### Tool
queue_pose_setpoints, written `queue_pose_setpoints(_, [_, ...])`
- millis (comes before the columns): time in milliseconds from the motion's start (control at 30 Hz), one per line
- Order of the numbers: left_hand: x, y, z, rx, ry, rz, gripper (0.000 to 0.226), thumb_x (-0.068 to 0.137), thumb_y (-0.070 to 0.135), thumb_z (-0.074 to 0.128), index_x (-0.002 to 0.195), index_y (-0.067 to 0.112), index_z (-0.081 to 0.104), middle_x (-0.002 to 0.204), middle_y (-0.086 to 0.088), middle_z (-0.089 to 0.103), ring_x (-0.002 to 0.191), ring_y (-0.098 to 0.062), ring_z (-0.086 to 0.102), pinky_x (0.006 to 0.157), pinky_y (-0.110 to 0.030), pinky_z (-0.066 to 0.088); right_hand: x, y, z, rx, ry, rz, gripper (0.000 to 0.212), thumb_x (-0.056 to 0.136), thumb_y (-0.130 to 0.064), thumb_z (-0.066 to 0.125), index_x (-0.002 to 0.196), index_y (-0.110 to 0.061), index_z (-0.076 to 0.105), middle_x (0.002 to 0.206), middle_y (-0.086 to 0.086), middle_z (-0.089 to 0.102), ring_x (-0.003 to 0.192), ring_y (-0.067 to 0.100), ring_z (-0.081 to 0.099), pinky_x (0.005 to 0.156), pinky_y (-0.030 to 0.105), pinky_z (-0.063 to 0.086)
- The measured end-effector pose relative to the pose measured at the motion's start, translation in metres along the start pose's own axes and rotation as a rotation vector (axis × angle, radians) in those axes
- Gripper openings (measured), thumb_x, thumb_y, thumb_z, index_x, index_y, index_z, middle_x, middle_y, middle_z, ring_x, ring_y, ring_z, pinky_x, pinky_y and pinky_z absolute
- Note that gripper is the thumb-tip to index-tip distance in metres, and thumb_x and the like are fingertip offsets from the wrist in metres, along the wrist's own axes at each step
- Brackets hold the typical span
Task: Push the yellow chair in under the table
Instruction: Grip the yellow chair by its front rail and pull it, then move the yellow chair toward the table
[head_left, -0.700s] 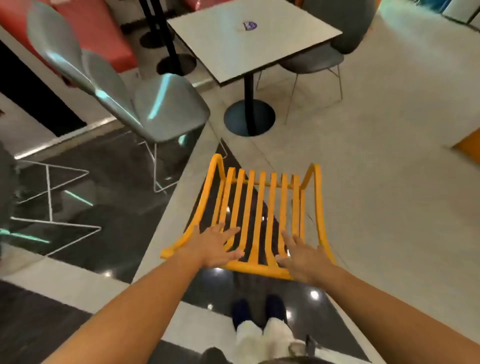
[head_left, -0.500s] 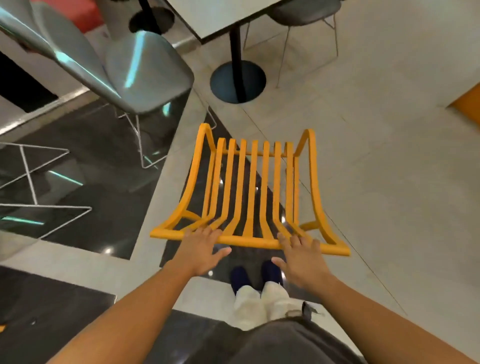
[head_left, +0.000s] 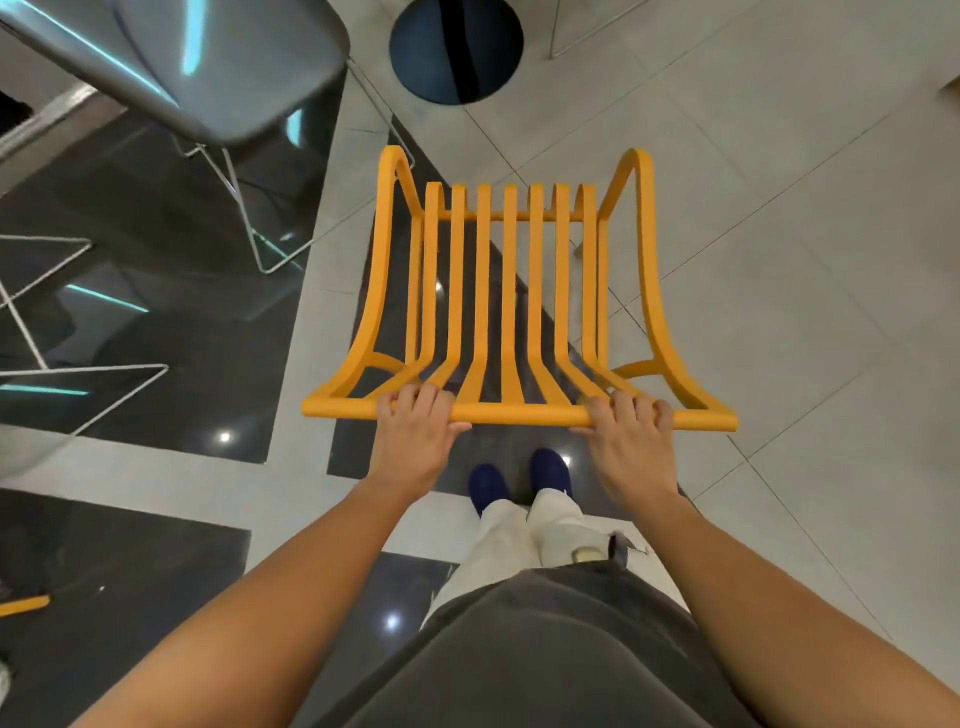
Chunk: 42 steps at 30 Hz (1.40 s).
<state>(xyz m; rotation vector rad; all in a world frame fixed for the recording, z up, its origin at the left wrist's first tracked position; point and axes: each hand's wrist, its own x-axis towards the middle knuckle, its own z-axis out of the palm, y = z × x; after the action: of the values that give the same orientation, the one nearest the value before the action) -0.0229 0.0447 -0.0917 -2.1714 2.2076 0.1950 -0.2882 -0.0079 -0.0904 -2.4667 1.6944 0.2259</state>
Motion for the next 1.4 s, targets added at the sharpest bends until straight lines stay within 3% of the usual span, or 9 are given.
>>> queue_pose_setpoints(233, [0.055,-0.009,-0.001,0.027,0.004,-0.015,0.036,0.093,0.047,0.048,0.111,0.018,0.058,0.104,-0.011,0.062,0.1,-0.033,0.053,0.092,-0.06,0.039,0.048,0.006,-0.002,-0.014,0.111,0.075,0.031,0.099,-0.038,0.034,0.111,-0.014,0.049,0.099,0.02,0.057,0.094,0.04,0.05,0.094,0.059,0.034])
queue_pose_setpoints(367, [0.093,-0.011,-0.004,0.082,-0.014,-0.076,0.042,0.093,0.055,0.044,0.122,0.027,0.055,0.112,-0.013,0.058,0.107,-0.036,0.051,0.103,-0.069,0.026,0.085,0.019,-0.003,-0.03,0.123,0.115,0.035,0.097,-0.041,0.039,0.111,-0.012,0.054,0.101,0.02,0.056,0.096,0.04,0.05,0.094,0.058,0.033])
queue_pose_setpoints(500, [0.132,-0.026,-0.006,0.048,0.023,-0.133,0.049,0.091,0.06,0.04,0.121,0.025,0.057,0.111,-0.016,0.054,0.105,-0.037,0.048,0.108,-0.067,0.02,0.124,0.03,-0.003,-0.007,0.14,0.117,0.034,0.096,-0.041,0.047,0.113,-0.013,0.054,0.103,0.017,0.055,0.099,0.038,0.048,0.097,0.059,0.032])
queue_pose_setpoints(667, [0.176,-0.042,-0.006,0.0,0.021,-0.068,0.046,0.093,0.058,0.039,0.114,0.022,0.056,0.109,-0.014,0.054,0.098,-0.036,0.046,0.096,-0.057,0.032,0.163,0.05,-0.006,-0.003,0.133,0.074,0.035,0.097,-0.042,0.04,0.116,-0.015,0.052,0.109,0.015,0.055,0.102,0.036,0.046,0.096,0.056,0.03])
queue_pose_setpoints(1400, [0.393,-0.059,-0.032,-0.046,0.044,-0.2,0.043,0.093,0.054,0.042,0.113,0.02,0.058,0.105,-0.013,0.051,0.095,-0.034,0.045,0.091,-0.053,0.031,0.41,0.13,-0.064,0.101,0.119,-0.103,0.036,0.096,-0.042,0.046,0.111,-0.011,0.055,0.105,0.012,0.055,0.098,0.032,0.047,0.094,0.058,0.032])
